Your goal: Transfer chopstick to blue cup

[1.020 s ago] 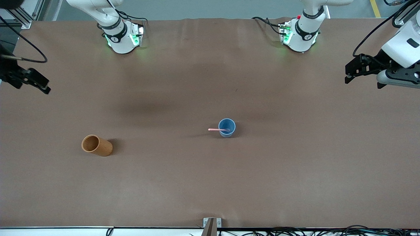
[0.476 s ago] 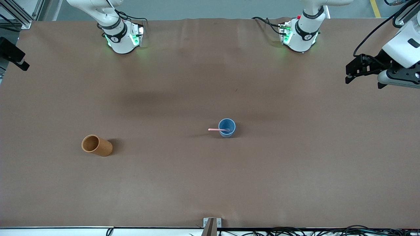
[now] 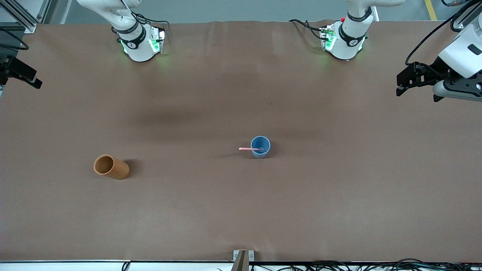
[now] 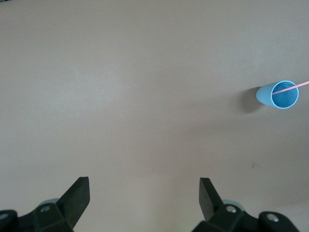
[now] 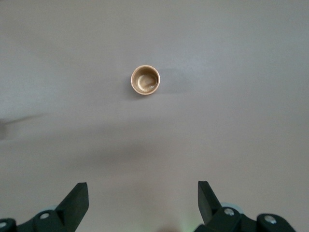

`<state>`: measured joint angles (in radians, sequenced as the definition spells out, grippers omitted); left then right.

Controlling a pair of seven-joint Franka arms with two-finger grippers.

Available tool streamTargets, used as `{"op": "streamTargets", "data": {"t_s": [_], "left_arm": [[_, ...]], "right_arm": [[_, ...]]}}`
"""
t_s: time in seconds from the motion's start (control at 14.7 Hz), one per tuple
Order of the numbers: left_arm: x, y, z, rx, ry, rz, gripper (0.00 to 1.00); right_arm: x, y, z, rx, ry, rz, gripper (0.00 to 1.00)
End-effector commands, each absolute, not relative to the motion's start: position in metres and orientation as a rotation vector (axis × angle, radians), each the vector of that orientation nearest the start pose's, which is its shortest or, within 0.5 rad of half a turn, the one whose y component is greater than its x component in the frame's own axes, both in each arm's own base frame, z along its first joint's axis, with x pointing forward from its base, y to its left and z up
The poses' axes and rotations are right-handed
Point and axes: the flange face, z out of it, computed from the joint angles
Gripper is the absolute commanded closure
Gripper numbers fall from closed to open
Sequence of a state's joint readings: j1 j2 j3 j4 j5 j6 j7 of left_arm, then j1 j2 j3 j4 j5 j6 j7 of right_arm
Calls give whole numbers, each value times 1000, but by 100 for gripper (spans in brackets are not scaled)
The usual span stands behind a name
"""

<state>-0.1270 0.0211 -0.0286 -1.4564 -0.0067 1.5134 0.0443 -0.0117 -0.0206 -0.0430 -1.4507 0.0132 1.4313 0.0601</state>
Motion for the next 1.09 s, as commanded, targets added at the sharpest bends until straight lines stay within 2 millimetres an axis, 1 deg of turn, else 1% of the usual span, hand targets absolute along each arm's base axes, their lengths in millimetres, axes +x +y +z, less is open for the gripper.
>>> {"op": "streamTargets", "data": {"t_s": [0.0, 0.14, 0.41, 1.02], "left_arm": [[548, -87, 665, -3152, 311, -66, 0], [548, -87, 665, -3152, 311, -66, 0], [548, -86, 665, -3150, 308, -66, 0], [548, -86, 665, -3150, 308, -68, 0]], "right_arm": [[536, -30, 683, -3116, 127, -46, 0], [542, -25, 677, -3120, 114, -32, 0], [542, -23, 678, -3102, 107, -27, 0], [546, -27, 678, -3114, 69, -75, 0]]}}
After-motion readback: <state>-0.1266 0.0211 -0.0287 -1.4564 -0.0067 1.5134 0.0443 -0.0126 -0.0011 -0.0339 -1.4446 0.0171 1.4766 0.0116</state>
